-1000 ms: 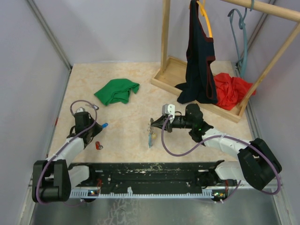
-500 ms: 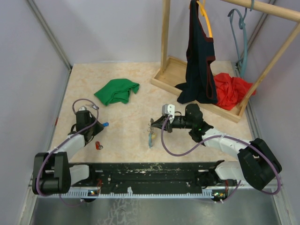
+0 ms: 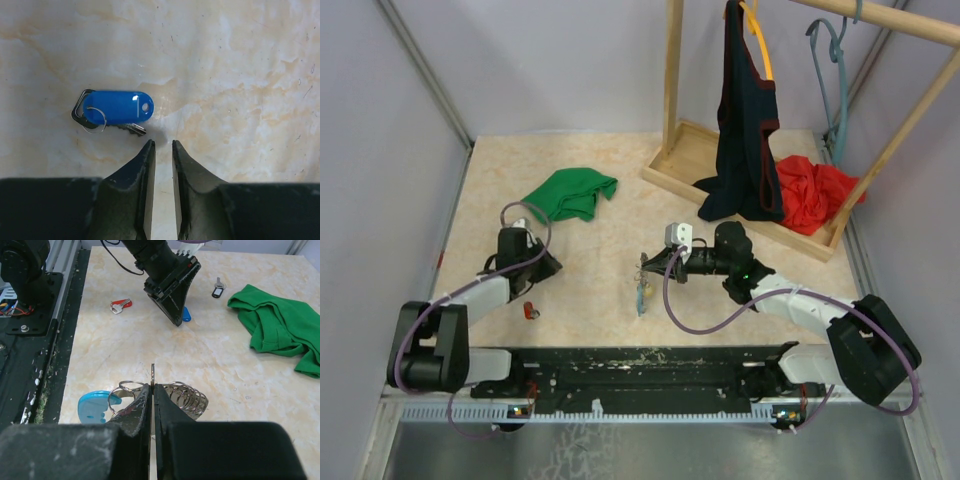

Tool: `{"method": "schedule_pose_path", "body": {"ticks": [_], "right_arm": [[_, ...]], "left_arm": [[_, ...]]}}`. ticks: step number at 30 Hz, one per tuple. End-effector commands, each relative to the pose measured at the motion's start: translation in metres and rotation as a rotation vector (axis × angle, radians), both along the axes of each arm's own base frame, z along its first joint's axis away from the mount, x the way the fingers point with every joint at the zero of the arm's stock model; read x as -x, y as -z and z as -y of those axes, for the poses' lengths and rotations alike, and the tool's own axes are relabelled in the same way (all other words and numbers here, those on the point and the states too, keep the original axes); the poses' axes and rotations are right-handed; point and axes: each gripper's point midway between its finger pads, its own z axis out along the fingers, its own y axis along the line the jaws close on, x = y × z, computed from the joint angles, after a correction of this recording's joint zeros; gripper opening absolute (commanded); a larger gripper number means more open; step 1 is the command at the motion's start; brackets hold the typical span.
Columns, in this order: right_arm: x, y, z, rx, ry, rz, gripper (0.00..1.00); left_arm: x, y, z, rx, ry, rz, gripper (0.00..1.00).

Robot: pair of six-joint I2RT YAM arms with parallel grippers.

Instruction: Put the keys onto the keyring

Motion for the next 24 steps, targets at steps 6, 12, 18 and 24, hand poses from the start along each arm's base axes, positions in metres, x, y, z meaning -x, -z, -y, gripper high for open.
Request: {"method": "schedule_pose_path", "body": {"ticks": [6, 12, 18, 24], "right_arm": [[0.003, -0.027, -0.004, -0.055, -0.025, 0.088, 0.00], [0.004, -0.028, -0.004, -0.055, -0.025, 0.087, 0.00], [0.003, -0.028, -0.004, -0.054, -0.020, 0.092, 0.00], [0.003, -0.029, -0.003, -0.053, -0.017, 0.097, 0.00]], "left_arm": [[-0.007, -0.034, -0.023, -0.152, -0.044, 0.033, 0.39], [-0.016, -0.025, -0.035, -0.219, -0.084, -0.033, 0.42], [-0.019, -0.019, -0.040, -0.313, -0.095, -0.083, 0.41], [-0.022, -0.013, -0.039, -0.369, -0.071, -0.110, 0.41]]}}
